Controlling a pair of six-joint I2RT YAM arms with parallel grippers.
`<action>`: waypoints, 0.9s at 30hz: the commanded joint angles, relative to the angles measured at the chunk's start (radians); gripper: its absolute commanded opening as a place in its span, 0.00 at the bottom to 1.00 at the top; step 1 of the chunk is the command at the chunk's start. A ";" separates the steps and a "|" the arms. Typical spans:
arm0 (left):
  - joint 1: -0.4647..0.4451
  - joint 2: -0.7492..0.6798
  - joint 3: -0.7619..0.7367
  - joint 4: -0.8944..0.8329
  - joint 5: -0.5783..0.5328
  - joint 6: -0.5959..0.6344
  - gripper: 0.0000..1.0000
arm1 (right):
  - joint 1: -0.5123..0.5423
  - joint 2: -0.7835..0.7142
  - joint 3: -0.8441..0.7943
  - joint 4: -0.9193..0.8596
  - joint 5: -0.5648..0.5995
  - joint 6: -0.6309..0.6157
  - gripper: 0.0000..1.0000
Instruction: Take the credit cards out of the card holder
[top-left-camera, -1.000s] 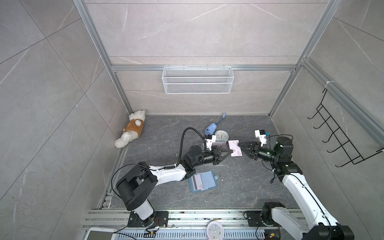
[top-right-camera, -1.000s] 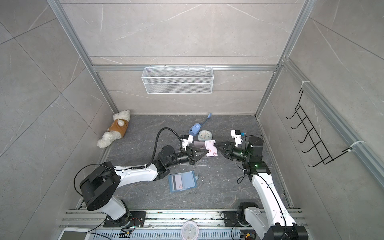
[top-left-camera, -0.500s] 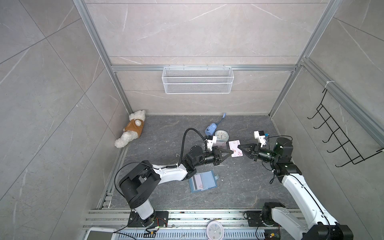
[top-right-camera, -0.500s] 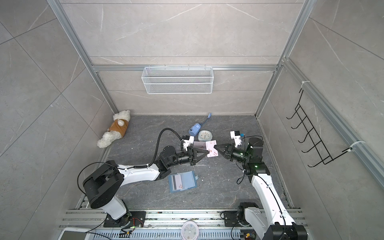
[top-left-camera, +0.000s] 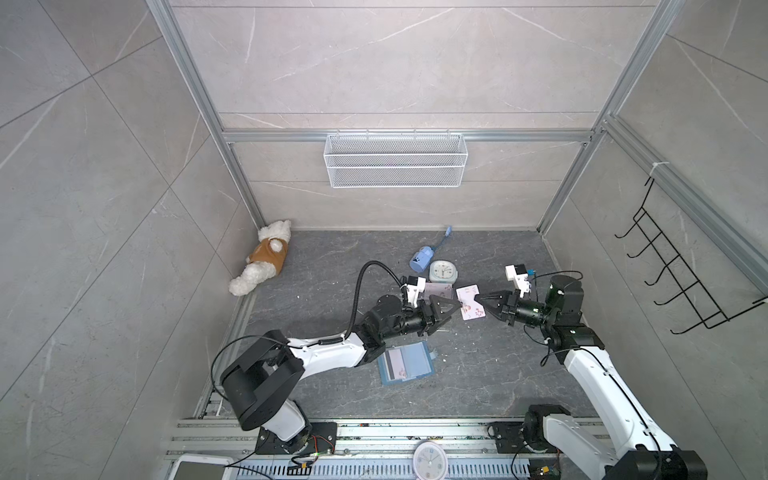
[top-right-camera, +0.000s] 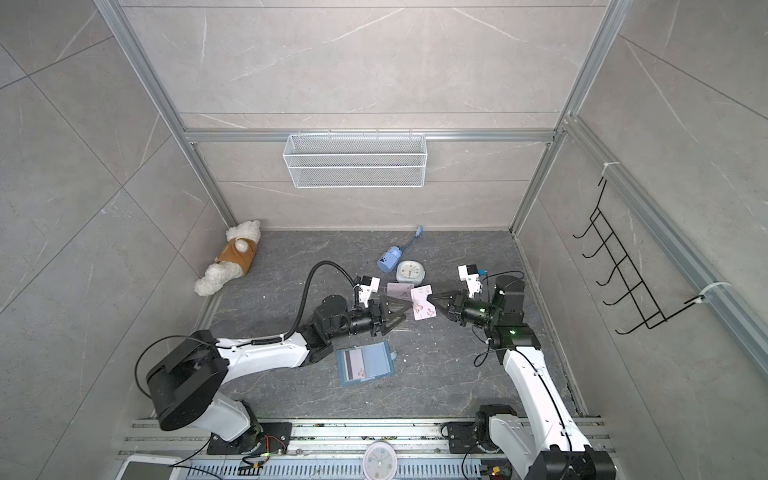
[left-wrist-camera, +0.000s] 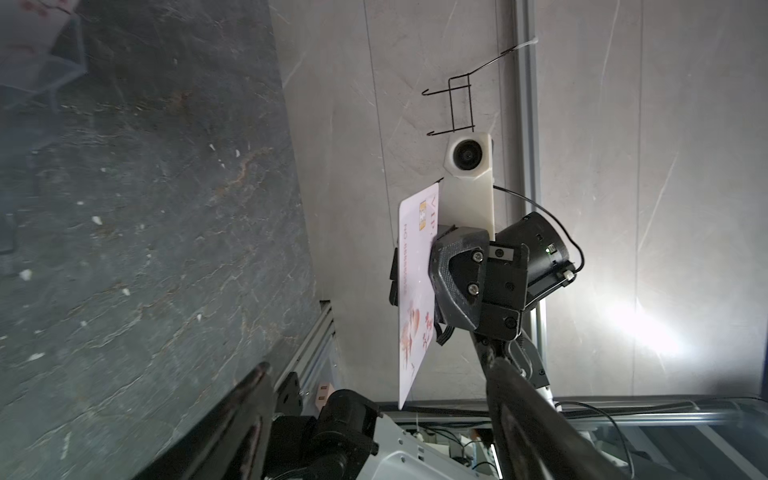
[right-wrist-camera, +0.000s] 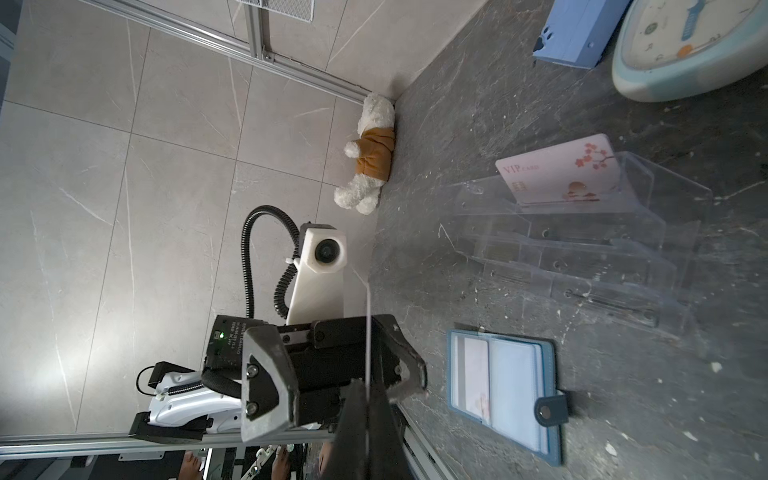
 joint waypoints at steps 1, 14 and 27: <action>0.003 -0.142 0.030 -0.290 -0.130 0.208 0.86 | 0.001 -0.018 0.039 -0.062 0.003 -0.061 0.00; 0.004 -0.442 0.120 -0.832 -0.495 0.625 0.94 | 0.002 -0.028 0.156 -0.328 0.109 -0.307 0.00; 0.003 -0.656 0.156 -0.992 -0.735 0.964 1.00 | 0.002 -0.020 0.226 -0.405 0.195 -0.489 0.00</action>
